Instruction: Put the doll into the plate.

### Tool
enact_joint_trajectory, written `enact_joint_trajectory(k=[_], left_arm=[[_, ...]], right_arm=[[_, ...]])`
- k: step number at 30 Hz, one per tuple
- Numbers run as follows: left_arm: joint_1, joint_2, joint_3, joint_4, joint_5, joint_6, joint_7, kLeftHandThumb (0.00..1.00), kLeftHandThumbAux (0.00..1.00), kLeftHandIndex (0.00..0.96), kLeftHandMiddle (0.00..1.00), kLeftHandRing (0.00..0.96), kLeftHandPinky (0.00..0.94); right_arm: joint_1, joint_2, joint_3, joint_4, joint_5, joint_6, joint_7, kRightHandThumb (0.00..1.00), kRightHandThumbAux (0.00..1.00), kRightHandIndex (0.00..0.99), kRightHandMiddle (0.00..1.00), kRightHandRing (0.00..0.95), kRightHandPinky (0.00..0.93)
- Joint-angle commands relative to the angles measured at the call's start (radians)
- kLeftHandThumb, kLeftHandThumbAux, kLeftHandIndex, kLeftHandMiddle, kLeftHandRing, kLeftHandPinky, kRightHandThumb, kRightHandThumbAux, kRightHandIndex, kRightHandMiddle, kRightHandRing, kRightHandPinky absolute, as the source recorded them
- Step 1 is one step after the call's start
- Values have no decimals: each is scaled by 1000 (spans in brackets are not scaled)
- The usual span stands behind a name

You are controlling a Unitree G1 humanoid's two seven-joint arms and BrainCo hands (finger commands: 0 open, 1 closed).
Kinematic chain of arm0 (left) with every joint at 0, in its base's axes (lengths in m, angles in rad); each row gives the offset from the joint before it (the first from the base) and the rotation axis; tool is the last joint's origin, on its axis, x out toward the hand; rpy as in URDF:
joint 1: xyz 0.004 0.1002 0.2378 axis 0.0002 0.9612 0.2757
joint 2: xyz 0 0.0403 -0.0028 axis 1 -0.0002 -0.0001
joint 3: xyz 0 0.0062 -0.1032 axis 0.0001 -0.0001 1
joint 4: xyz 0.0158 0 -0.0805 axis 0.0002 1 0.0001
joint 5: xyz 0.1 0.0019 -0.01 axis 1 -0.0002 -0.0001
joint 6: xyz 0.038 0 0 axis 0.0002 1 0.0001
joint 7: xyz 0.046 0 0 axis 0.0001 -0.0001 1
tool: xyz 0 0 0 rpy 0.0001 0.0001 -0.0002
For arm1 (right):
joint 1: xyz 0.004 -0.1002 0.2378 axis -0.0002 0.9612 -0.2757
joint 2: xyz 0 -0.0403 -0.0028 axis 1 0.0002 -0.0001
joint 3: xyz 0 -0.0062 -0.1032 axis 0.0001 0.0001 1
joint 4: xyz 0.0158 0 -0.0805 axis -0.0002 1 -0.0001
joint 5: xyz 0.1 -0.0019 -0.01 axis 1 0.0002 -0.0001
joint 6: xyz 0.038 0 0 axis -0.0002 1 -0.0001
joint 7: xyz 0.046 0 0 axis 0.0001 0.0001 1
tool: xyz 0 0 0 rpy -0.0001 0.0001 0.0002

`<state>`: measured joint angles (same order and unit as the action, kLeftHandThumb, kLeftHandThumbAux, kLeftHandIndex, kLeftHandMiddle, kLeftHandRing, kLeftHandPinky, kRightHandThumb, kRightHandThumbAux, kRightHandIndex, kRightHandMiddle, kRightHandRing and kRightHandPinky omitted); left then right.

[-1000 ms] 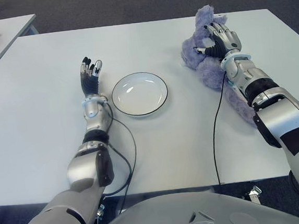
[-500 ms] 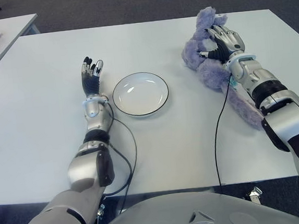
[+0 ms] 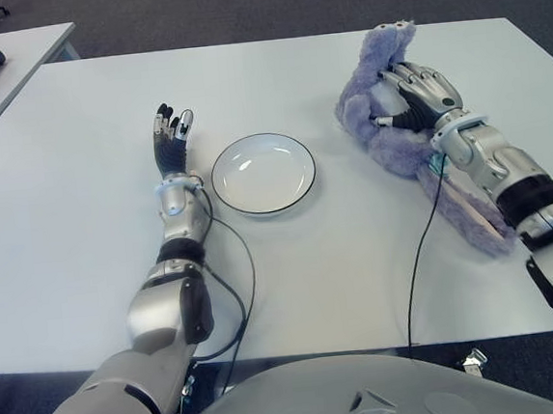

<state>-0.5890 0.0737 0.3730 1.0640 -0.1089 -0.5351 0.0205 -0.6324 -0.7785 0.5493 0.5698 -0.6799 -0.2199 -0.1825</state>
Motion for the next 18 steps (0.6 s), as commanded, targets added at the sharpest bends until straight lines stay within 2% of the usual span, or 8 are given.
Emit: enact_joint_trajectory(k=[1, 9, 13, 18], left_arm=[[310, -85, 20, 200, -17, -24, 28, 0, 527, 0, 10, 0, 4], [310, -85, 22, 200, -19, -28, 24, 0, 524, 0, 11, 0, 1], [310, -86, 23, 199, -21, -29, 22, 0, 524, 0, 11, 0, 1], [312, -85, 25, 199, -22, -31, 21, 0, 522, 0, 13, 0, 0]], right_arm=[[295, -102, 62, -166, -19, -26, 229, 224, 371, 32, 0, 0, 105], [364, -145, 36, -244, 22, -65, 291, 234, 376, 37, 0, 11, 189], [390, -150, 29, -283, 22, -63, 319, 244, 379, 40, 0, 25, 286], [440, -165, 11, -356, 45, -47, 360, 251, 388, 46, 0, 41, 285]])
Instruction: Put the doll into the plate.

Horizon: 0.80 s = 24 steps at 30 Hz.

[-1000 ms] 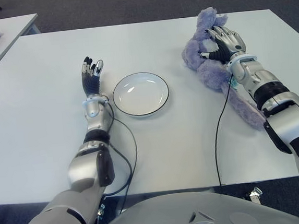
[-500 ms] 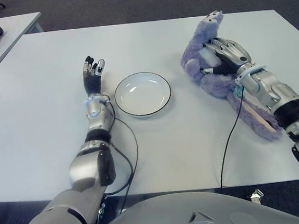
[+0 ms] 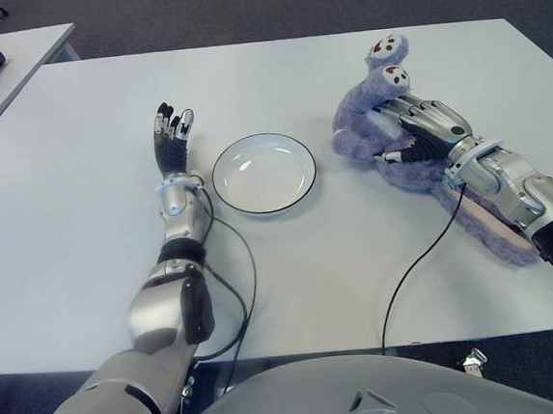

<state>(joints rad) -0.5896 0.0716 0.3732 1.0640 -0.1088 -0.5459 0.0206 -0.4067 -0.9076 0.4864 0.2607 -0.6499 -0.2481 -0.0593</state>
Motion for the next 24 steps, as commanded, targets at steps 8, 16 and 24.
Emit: enact_joint_trajectory(k=[8, 16, 24], left_arm=[[314, -82, 25, 198, -23, -19, 21, 0, 514, 0, 16, 0, 0], [313, -80, 29, 198, -28, -11, 19, 0, 512, 0, 16, 0, 0], [315, -79, 28, 198, -26, -13, 18, 0, 512, 0, 18, 0, 0]], right_arm=[[247, -45, 45, -90, 45, -25, 261, 232, 409, 66, 0, 83, 424], [266, -34, 13, -110, 57, -7, 262, 229, 429, 57, 0, 113, 548], [276, -23, -12, -111, 70, -20, 251, 235, 440, 52, 0, 141, 609]])
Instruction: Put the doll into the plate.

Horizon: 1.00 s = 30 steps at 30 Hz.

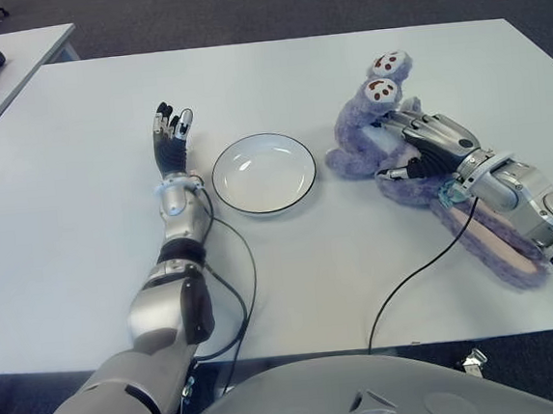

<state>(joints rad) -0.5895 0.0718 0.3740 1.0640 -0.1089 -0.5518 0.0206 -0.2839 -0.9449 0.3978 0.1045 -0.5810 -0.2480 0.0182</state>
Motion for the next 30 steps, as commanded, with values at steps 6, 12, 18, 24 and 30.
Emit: enact_joint_trajectory(k=[6, 12, 18, 24, 30], left_arm=[[317, -81, 32, 196, -31, -18, 17, 0, 506, 0, 15, 0, 0], [319, -80, 34, 196, -32, -20, 16, 0, 503, 0, 15, 0, 0], [323, -79, 40, 194, -38, -32, 9, 0, 499, 0, 17, 0, 0], [325, -79, 41, 190, -39, -35, 11, 0, 494, 0, 16, 0, 0], [327, -77, 41, 188, -40, -26, 11, 0, 497, 0, 16, 0, 0]], right_arm=[[157, 23, 63, 68, -2, -72, 117, 323, 455, 199, 157, 364, 595], [147, 52, 55, 133, -33, -116, 29, 433, 447, 439, 585, 639, 742], [126, 107, 49, 237, -39, -161, -83, 488, 473, 652, 763, 769, 841], [120, 133, 27, 267, -16, -215, -140, 561, 521, 727, 819, 815, 865], [119, 148, 4, 279, 16, -270, -157, 620, 558, 764, 846, 841, 873]])
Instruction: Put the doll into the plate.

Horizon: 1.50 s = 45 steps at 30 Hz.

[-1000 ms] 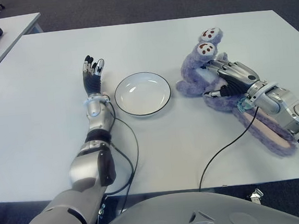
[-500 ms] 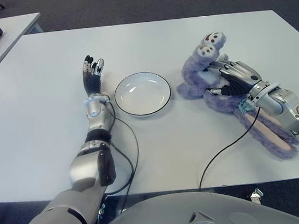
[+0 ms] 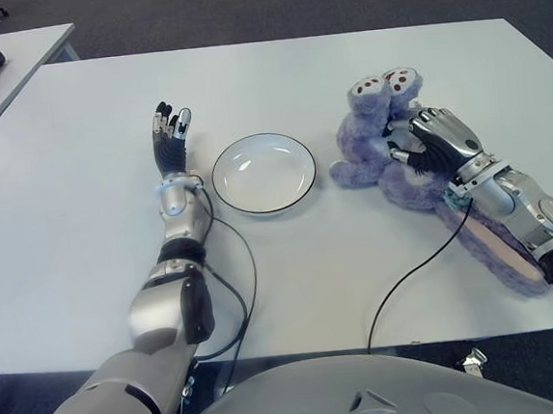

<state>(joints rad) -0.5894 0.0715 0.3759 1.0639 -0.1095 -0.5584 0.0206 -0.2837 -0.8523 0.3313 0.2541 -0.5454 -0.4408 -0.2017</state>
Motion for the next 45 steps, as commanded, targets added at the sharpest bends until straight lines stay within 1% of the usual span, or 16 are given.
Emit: enact_joint_trajectory(k=[1, 8, 11, 17, 27, 36, 41, 45], left_arm=[[327, -76, 40, 188, -40, -18, 11, 0, 499, 0, 16, 0, 0], [330, -75, 46, 187, -46, -24, 4, 0, 509, 0, 15, 0, 0], [330, -73, 49, 188, -48, -21, 1, 0, 516, 0, 12, 0, 0], [331, -71, 50, 188, -48, -21, 0, 0, 523, 0, 12, 0, 0], [330, -68, 51, 190, -47, -18, -1, 0, 520, 0, 9, 0, 0], [330, -66, 47, 190, -40, -19, 4, 0, 519, 0, 13, 0, 0], [328, -67, 46, 191, -40, -17, 5, 0, 525, 0, 13, 0, 0], [326, -67, 47, 192, -41, -15, 5, 0, 527, 0, 12, 0, 0]], right_arm=[[118, 58, 67, 132, -14, -85, 62, 619, 561, 769, 851, 845, 874], [124, 60, 53, 127, 10, -93, 87, 596, 592, 775, 861, 857, 867], [133, 61, 44, 114, 31, -90, 109, 562, 622, 763, 858, 857, 857], [145, 62, 32, 98, 45, -95, 114, 539, 655, 769, 866, 869, 865], [145, 65, 19, 83, 17, -113, 67, 534, 675, 776, 870, 877, 871], [140, 75, 9, 91, 5, -130, 47, 540, 674, 777, 870, 877, 869], [129, 87, 3, 109, 3, -150, 28, 556, 676, 774, 867, 875, 873], [109, 101, -4, 131, 11, -172, 20, 556, 672, 761, 858, 864, 859]])
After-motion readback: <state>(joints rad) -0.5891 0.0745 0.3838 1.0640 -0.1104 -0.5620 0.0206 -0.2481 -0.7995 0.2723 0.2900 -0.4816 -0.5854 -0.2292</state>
